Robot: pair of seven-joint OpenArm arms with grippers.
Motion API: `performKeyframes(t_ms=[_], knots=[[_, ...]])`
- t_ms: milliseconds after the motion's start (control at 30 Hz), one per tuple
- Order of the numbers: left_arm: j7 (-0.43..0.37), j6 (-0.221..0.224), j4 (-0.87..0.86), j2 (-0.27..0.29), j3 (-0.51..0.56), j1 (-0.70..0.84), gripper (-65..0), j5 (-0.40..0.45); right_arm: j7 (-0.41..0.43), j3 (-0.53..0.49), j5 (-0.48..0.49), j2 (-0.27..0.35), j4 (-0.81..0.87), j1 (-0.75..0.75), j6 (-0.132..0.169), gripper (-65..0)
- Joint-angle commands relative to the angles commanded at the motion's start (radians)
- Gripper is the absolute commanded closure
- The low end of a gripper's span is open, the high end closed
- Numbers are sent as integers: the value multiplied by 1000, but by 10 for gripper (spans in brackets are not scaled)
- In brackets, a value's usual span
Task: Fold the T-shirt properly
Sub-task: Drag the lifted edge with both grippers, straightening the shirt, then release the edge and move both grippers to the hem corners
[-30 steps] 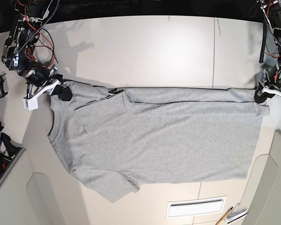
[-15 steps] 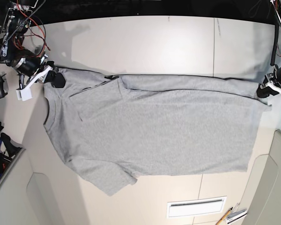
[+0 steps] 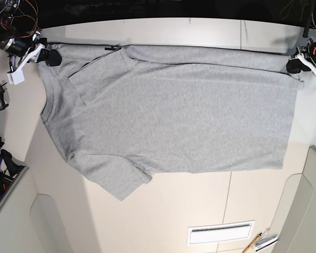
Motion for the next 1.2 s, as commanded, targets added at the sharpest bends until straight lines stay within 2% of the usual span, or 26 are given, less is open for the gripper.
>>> performKeyframes(t_ms=[133,267,667,700,800,833,867,900,1000,1100,1200], knots=[[8,0,1,-1,0,41,0,-2,0,23,2,22,36,-48,-1,0],[84,0,1,0,0,45,0,-57,-8,24,2,36,52,-70,-1,0],[100,0,0,5,0,87,0,-76,-7,26,-30,35,52,-97,-3,0],[100,0,0,5,0,87,-36,-76,-6,26,-32,35,52,-97,-5,0],[101,0,0,5,0,88,-215,-76,-2,26,-40,35,52,-97,-6,-232],[101,0,0,5,0,87,-274,-76,-2,27,-39,35,52,-97,-6,-274],[101,0,0,5,0,87,-317,-76,-3,34,-38,35,52,-97,-6,-280],[101,0,1,5,-2,87,-334,-77,-3,47,-37,35,54,-97,-6,-279],[101,0,1,4,-54,87,-334,-97,1,125,-18,35,84,-92,-6,-279],[100,0,1,4,-172,87,-334,-138,37,203,-17,36,139,-92,-6,-279],[100,0,1,-1,-275,79,-334,-198,87,226,-48,36,151,-44,-18,-280]])
